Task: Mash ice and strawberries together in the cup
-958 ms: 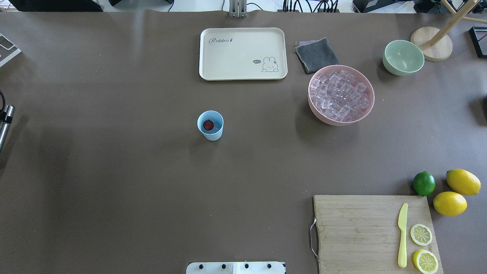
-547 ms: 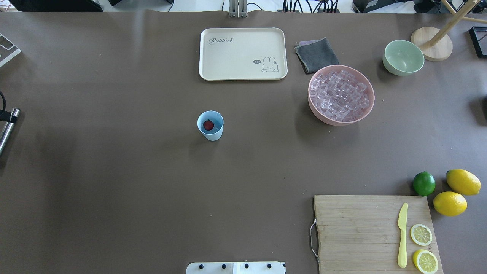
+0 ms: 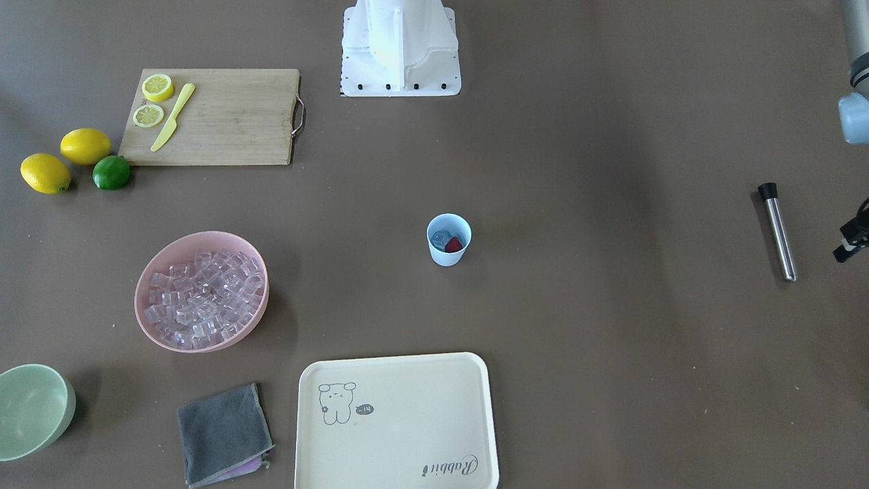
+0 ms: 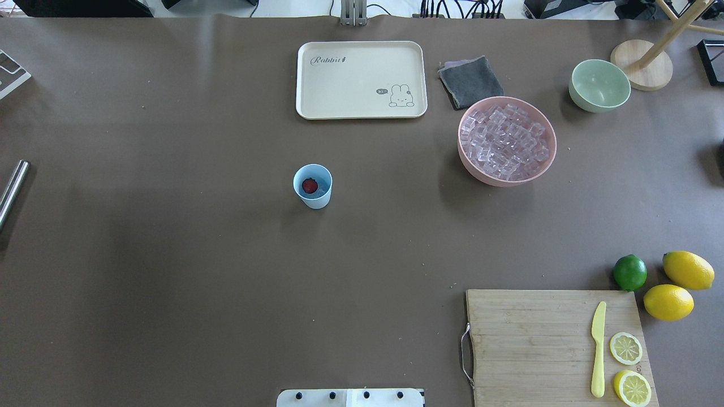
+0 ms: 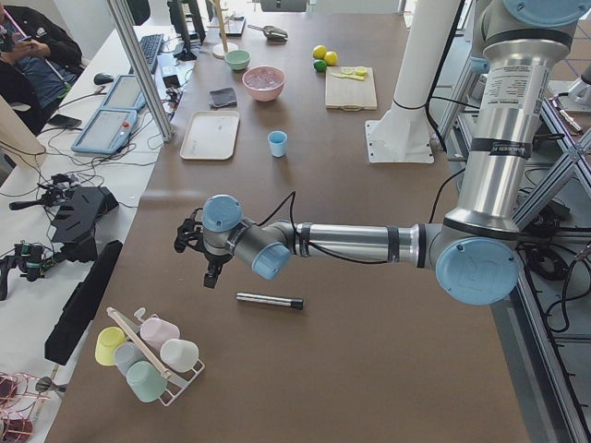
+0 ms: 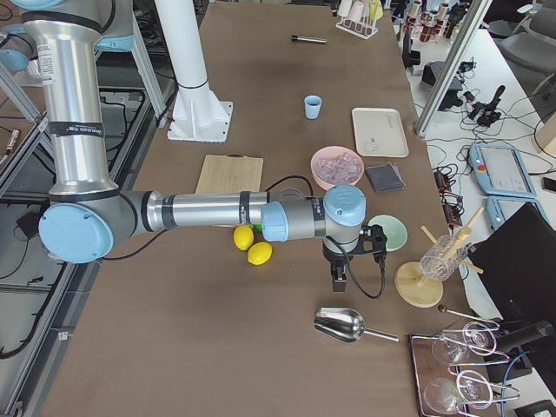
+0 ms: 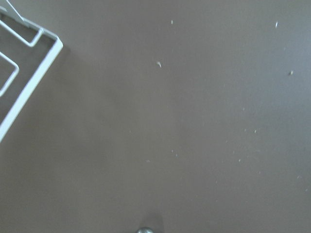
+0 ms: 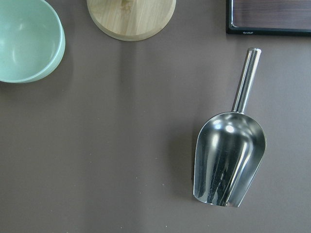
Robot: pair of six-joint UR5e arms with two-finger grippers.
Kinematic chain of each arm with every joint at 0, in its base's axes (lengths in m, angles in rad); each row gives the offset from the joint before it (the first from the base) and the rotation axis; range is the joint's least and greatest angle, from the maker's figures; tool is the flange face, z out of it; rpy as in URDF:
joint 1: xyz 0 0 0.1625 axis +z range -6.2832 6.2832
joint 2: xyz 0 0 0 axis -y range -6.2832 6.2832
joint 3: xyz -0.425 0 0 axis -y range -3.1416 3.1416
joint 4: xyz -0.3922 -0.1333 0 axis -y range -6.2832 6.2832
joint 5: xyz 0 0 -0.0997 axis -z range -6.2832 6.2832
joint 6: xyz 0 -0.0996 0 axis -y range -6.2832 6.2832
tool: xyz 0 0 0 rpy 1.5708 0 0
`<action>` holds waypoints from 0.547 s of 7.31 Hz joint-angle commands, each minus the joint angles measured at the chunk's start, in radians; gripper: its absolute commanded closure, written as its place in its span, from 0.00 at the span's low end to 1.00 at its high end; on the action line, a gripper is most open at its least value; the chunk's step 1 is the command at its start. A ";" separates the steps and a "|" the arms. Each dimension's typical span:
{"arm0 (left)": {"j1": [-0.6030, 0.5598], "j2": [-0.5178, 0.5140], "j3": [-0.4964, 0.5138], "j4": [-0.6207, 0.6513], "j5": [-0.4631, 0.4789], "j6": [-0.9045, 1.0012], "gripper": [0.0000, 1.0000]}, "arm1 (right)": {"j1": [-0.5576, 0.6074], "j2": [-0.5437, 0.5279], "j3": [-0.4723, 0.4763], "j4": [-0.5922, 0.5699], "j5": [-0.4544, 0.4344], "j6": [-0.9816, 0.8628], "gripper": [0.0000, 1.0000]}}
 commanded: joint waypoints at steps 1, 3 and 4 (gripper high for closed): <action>-0.082 0.008 -0.046 0.081 -0.098 0.146 0.01 | 0.001 0.003 0.005 0.001 0.000 0.000 0.00; -0.097 0.008 -0.051 0.090 -0.090 0.207 0.01 | 0.003 -0.008 0.010 0.010 0.005 0.000 0.00; -0.111 0.009 -0.045 0.093 -0.090 0.210 0.01 | 0.004 -0.039 0.031 0.023 0.014 -0.001 0.00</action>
